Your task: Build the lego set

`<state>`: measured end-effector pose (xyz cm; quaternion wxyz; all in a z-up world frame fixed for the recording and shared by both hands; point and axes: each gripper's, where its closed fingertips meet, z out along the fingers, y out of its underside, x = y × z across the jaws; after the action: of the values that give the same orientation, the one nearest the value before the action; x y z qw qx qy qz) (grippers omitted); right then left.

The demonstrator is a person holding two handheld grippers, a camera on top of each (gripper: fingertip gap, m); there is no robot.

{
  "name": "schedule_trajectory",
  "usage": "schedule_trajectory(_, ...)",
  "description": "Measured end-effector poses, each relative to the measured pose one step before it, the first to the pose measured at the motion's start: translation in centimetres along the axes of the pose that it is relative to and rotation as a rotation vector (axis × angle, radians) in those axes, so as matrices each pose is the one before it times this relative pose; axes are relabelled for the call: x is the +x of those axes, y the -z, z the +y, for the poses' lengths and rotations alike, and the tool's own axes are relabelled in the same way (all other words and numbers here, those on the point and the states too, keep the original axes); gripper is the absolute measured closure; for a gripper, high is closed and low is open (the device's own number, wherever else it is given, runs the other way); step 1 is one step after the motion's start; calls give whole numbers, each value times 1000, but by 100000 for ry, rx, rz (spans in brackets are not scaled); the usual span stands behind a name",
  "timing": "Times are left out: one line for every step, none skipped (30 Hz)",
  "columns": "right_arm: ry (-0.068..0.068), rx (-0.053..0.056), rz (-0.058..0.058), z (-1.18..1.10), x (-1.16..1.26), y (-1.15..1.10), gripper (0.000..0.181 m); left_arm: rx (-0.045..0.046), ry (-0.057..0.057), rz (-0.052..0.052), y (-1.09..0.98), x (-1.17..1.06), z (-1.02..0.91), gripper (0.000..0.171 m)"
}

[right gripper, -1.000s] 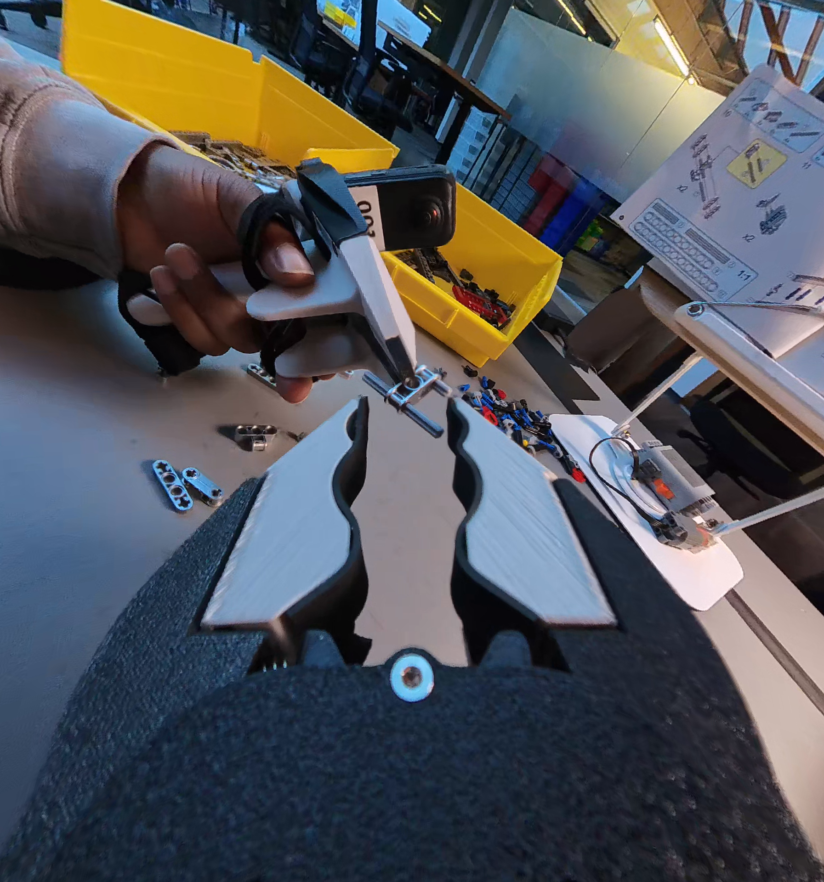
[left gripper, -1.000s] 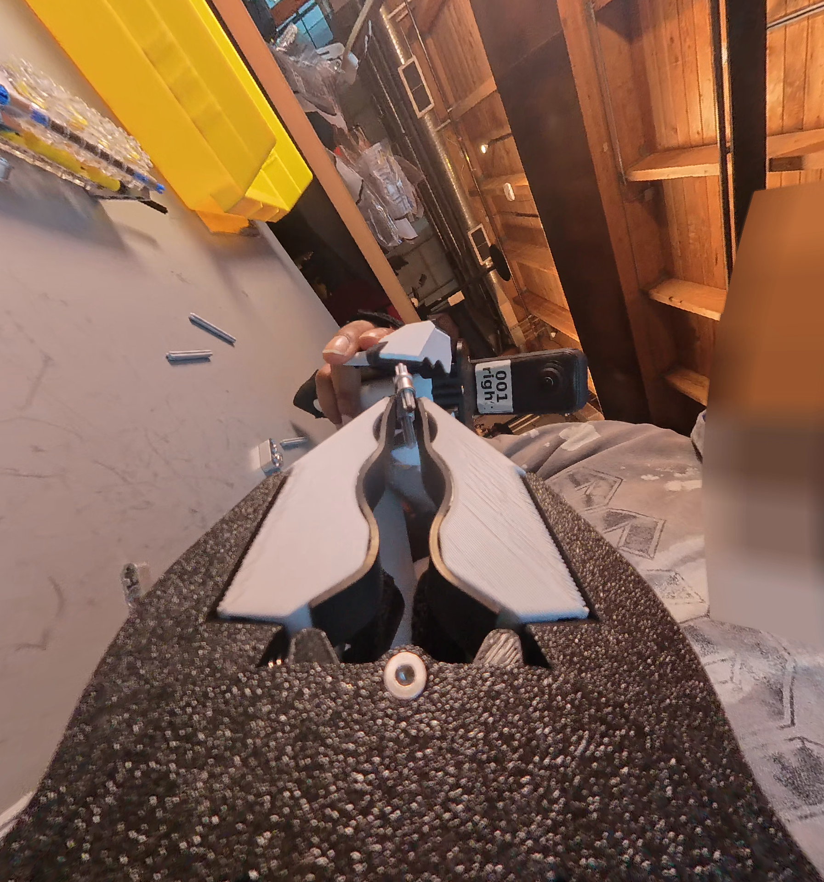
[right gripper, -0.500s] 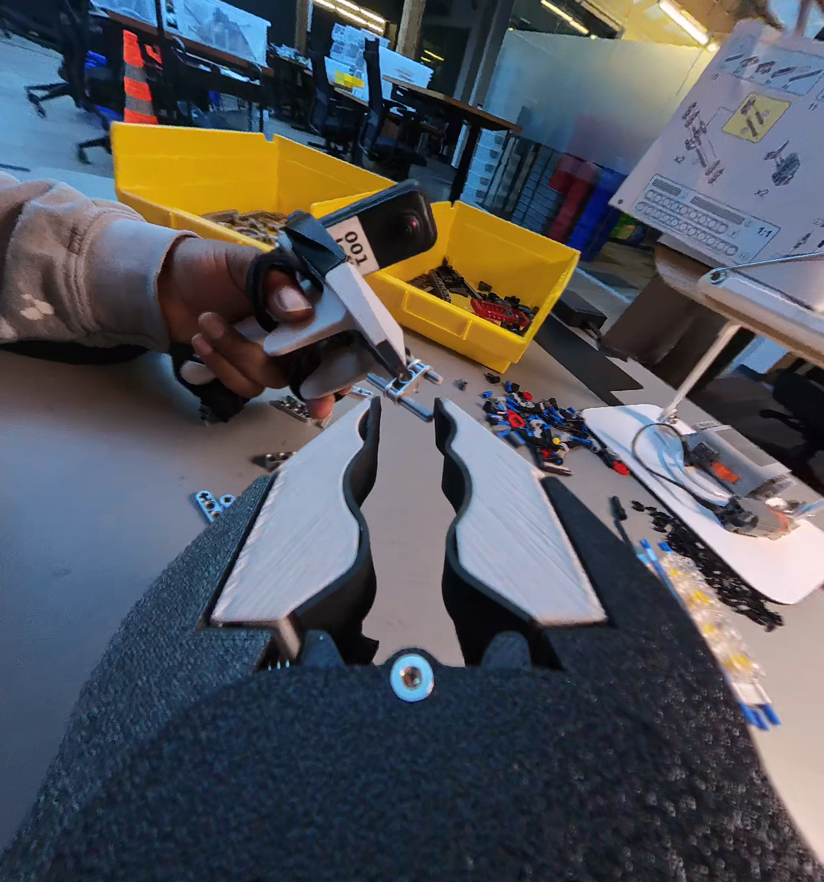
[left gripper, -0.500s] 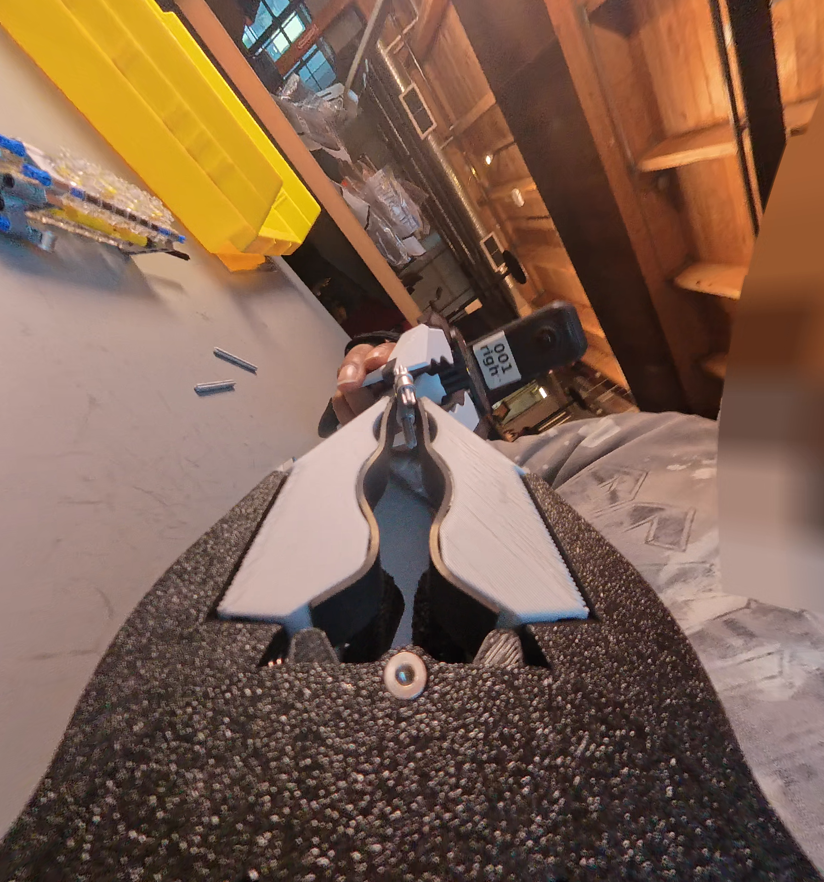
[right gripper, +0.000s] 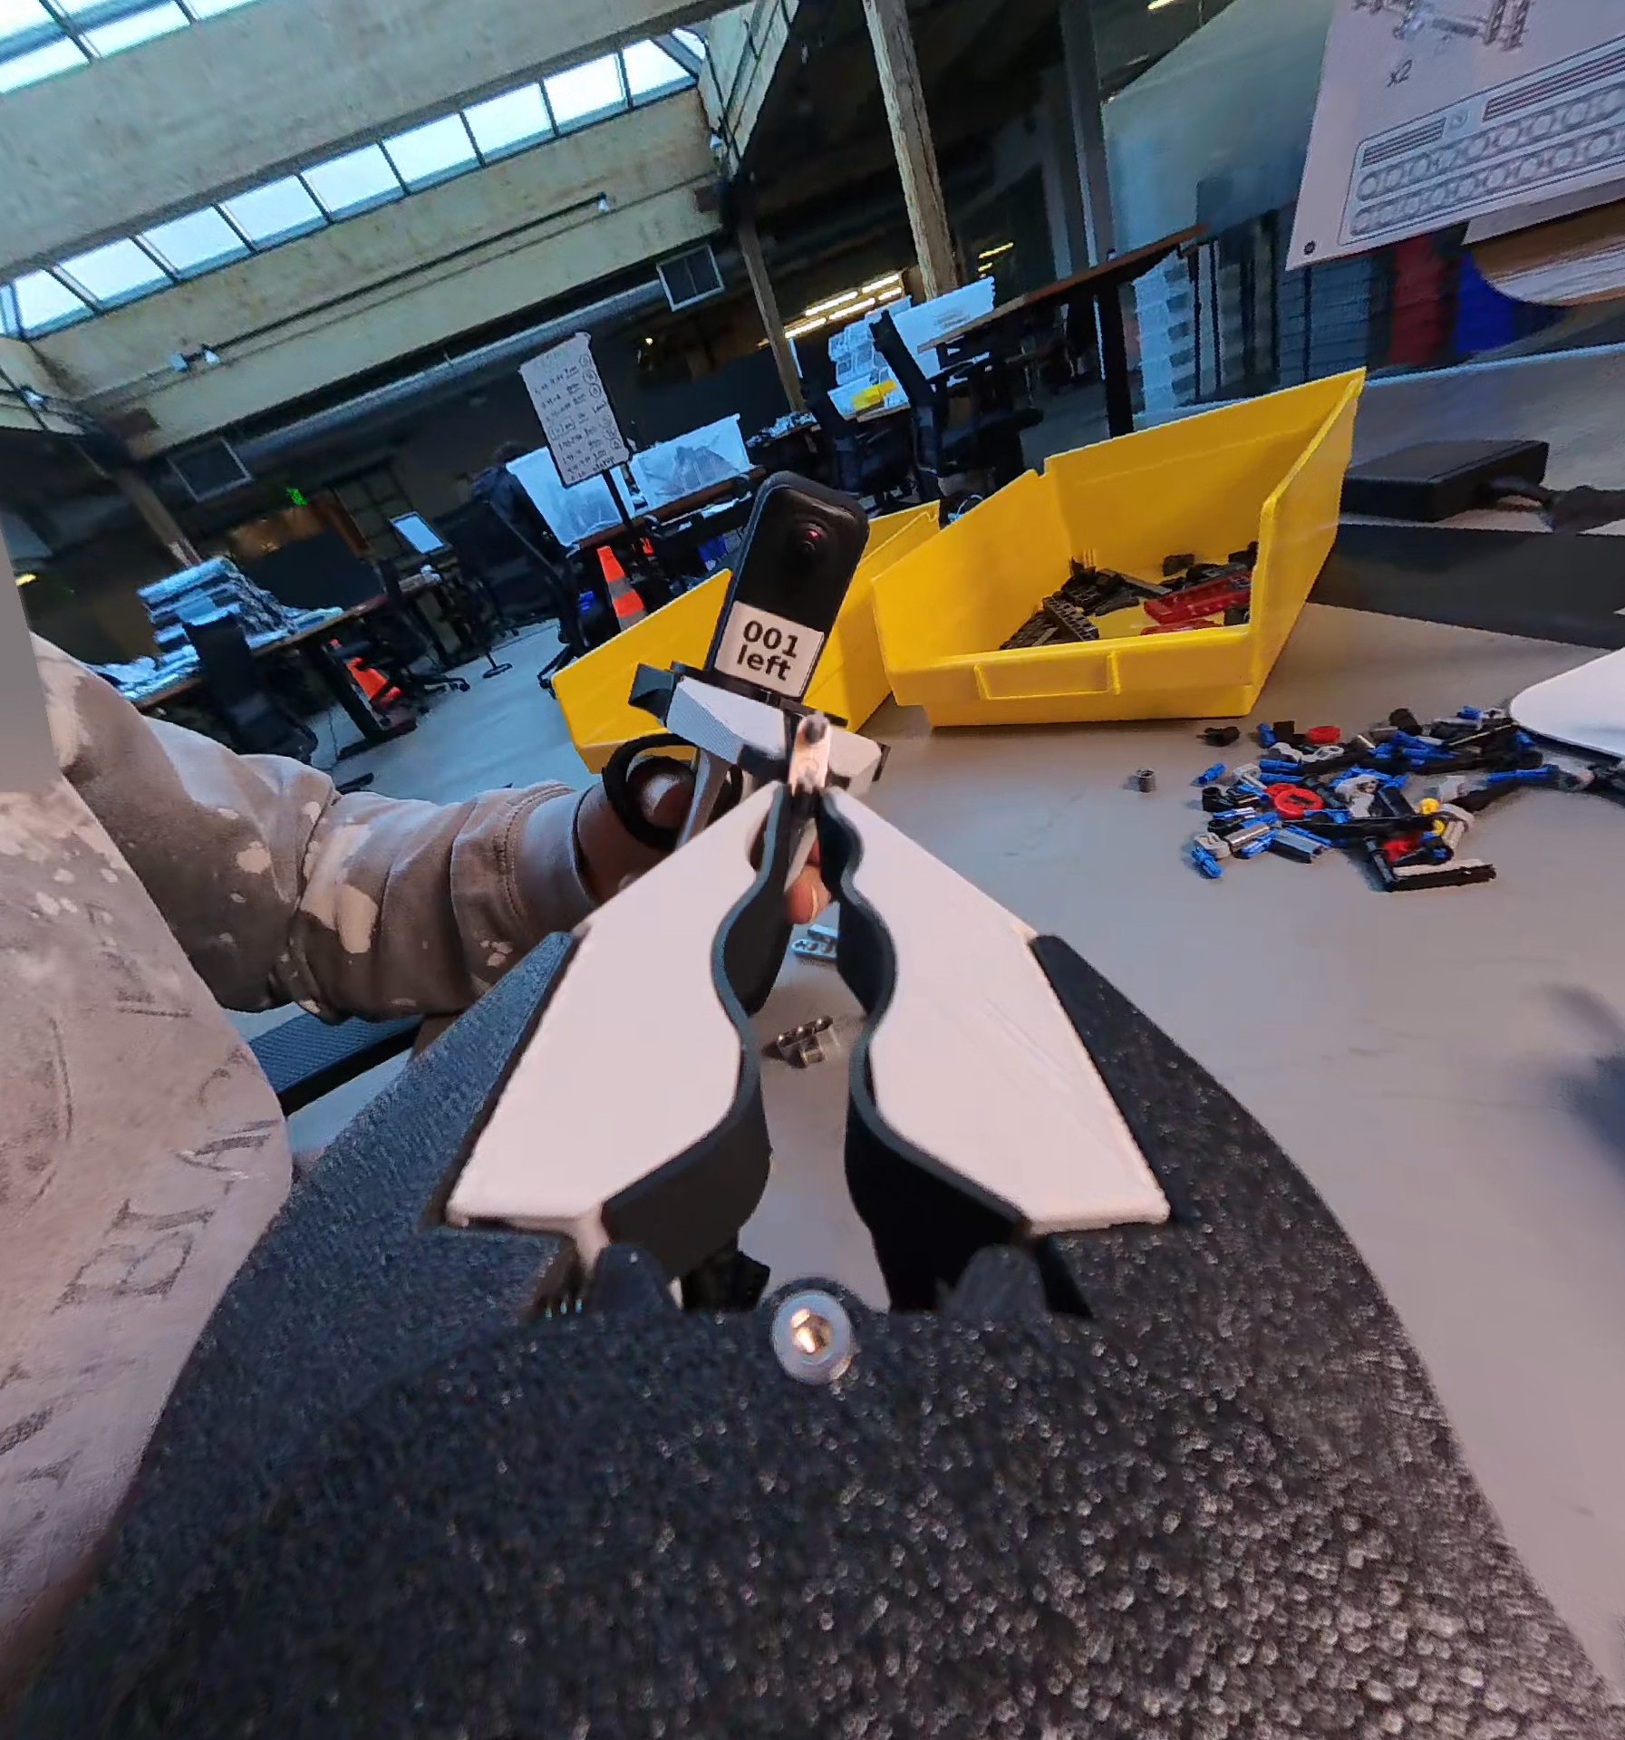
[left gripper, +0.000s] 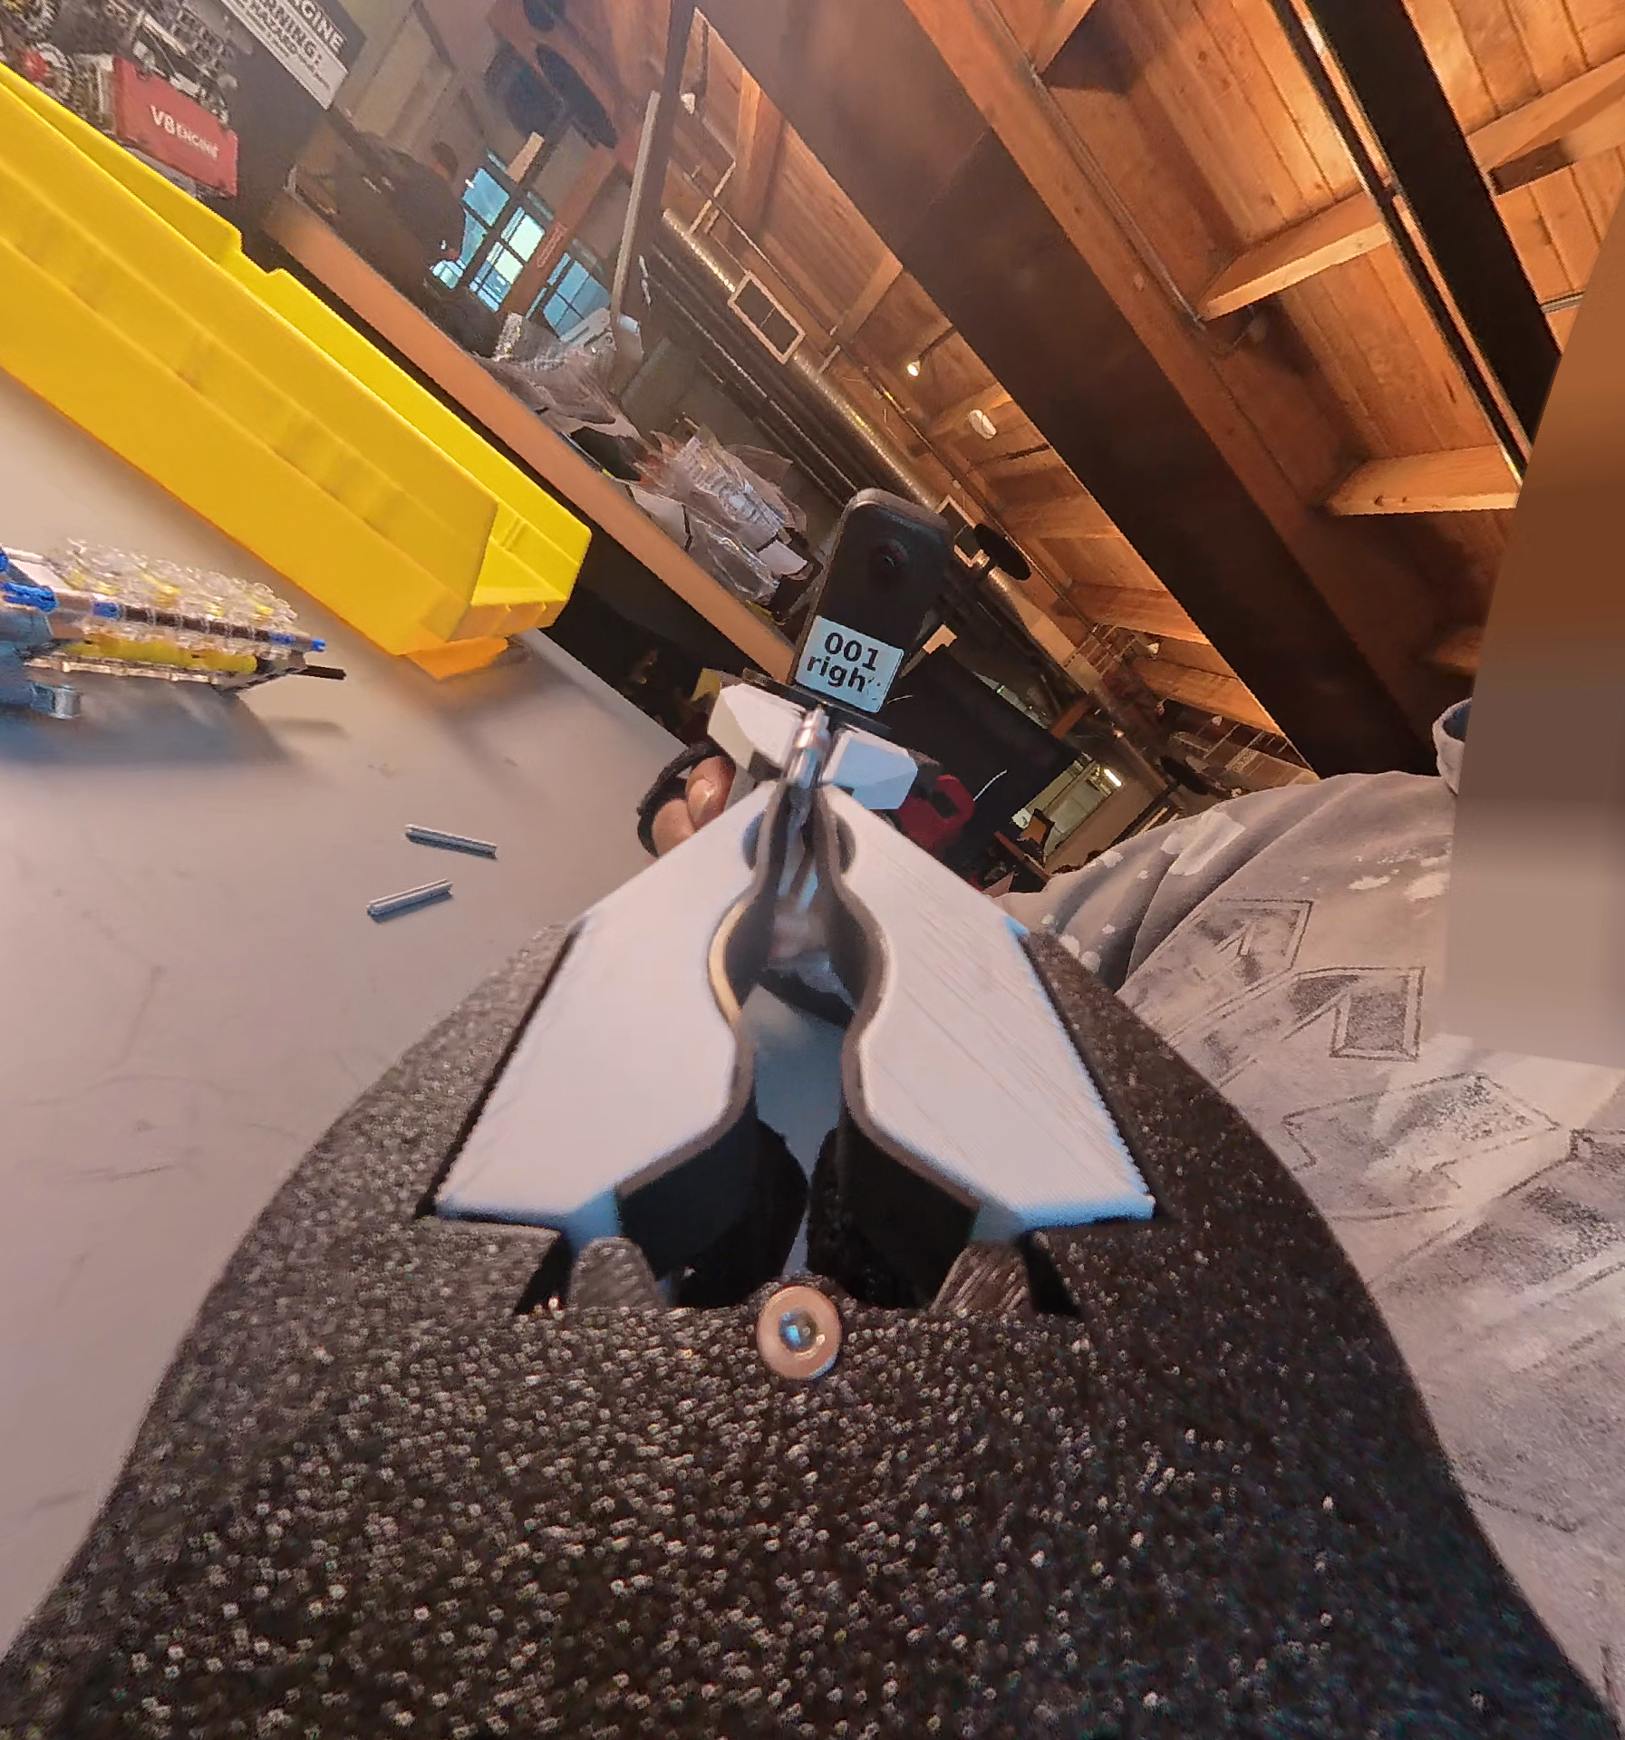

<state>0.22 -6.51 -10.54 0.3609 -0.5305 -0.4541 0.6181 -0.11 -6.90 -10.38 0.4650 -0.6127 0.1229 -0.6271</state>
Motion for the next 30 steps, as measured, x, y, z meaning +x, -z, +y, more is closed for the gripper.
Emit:
schedule_trajectory(1251, -2259, 191, 267, 74, 75, 179, -364, 598, -599, 96, -99, -36, 171)
schedule_trajectory(1694, -2378, 349, 276, 77, 66, 179, -275, -244, -1781, 150, -260, -50, 171)
schedule_trajectory(1262, -2339, 1015, 283, 152, 26, 179, -934, -519, -1266, 133, -185, 41, 171)
schedule_trajectory(1466, -2441, 979, 299, 129, -11, 179, -1462, -682, -762, 83, -75, 116, 171)
schedule_trajectory(2194, -1985, 371, 273, -21, -37, 179, -1345, -1450, -1275, 37, -103, 127, 171)
schedule_trajectory(2282, -2321, -344, 324, -189, -97, 179, -1486, -2100, -1584, -23, -100, 170, 171)
schedule_trajectory(1689, -1527, -117, 223, -148, -130, 179, -1766, -2385, -1581, -52, -70, 197, 171)
schedule_trajectory(-374, 1497, 305, -179, -41, -46, 179, -1117, -2681, -1179, -24, 3, 102, 171)
schedule_trajectory(-3445, 3863, -1421, -510, -134, 62, 179, 233, -2370, 524, 32, 247, -98, 171)
schedule_trajectory(-5323, 4278, -2412, -588, -113, 137, 179, 1794, -1001, 1870, 81, 383, -337, 168)
schedule_trajectory(-4835, 5149, -1237, -705, 97, 222, 179, 2609, 421, 1911, 80, 327, -458, 158)
schedule_trajectory(-3387, 5051, -490, -678, 150, 243, 180, 2276, 778, 1419, 6, 221, -373, 150)
schedule_trajectory(-2335, 3736, -620, -508, 67, 160, 179, 1231, 318, 1045, -100, 187, -169, 149)
schedule_trajectory(-1457, 2770, -535, -359, -19, 60, 179, -9, -194, 856, -240, 206, 57, 150)
schedule_trajectory(-534, 2115, -623, -235, -123, -49, 179, -799, -331, 113, -347, 111, 171, 152)
schedule_trajectory(43, 1251, -1447, -102, -291, -131, 179, 10, -682, -678, -326, 16, 1, 154)
schedule_trajectory(28, -4, -1187, 110, -282, -214, 179, 2104, -936, 139, -190, 188, -371, 163)
schedule_trajectory(584, -1249, -54, 315, -99, -244, 179, 2413, -360, 661, -42, 246, -508, 167)
schedule_trajectory(1021, -1770, -44, 376, -84, -192, 179, 119, -55, 368, 41, 131, -248, 171)
schedule_trajectory(1329, -1909, 758, 371, 63, -129, 180, -2174, -585, -113, 83, 23, 105, 171)
schedule_trajectory(1067, -1199, 670, 238, 94, -33, 179, -3050, -1135, -897, 146, -92, 260, 171)
schedule_trajectory(225, -1528, 659, 210, 173, 11, 179, -2702, -1452, -1222, 167, -151, 242, 171)
schedule_trajectory(221, -2531, 822, 290, 273, 19, 179, -2917, -1600, -1513, 171, -217, 263, 171)
schedule_trajectory(1505, -4687, 547, 511, 269, 15, 179, -4209, -2504, -2899, 154, -425, 435, 171)
schedule_trajectory(3795, -5512, 1337, 540, 349, 78, 174, -4746, -4135, -3509, 123, -477, 526, 171)
schedule_trajectory(5422, -4273, 3110, 348, 533, 152, 171, -4064, -4086, -2334, 54, -265, 457, 171)
schedule_trajectory(5711, -3646, 3281, 328, 494, 159, 173, -2619, -2310, -1282, -18, -148, 312, 171)
schedule_trajectory(4560, -2805, 1537, 328, 206, 120, 181, -1436, -386, -307, -96, -72, 219, 171)
schedule_trajectory(2149, -1268, -171, 188, -54, 30, 181, -1231, 1056, 615, -152, -27, 287, 171)
schedule_trajectory(-196, 1221, 92, -89, -38, 8, 181, -879, 1559, -427, -151, -222, 320, 171)
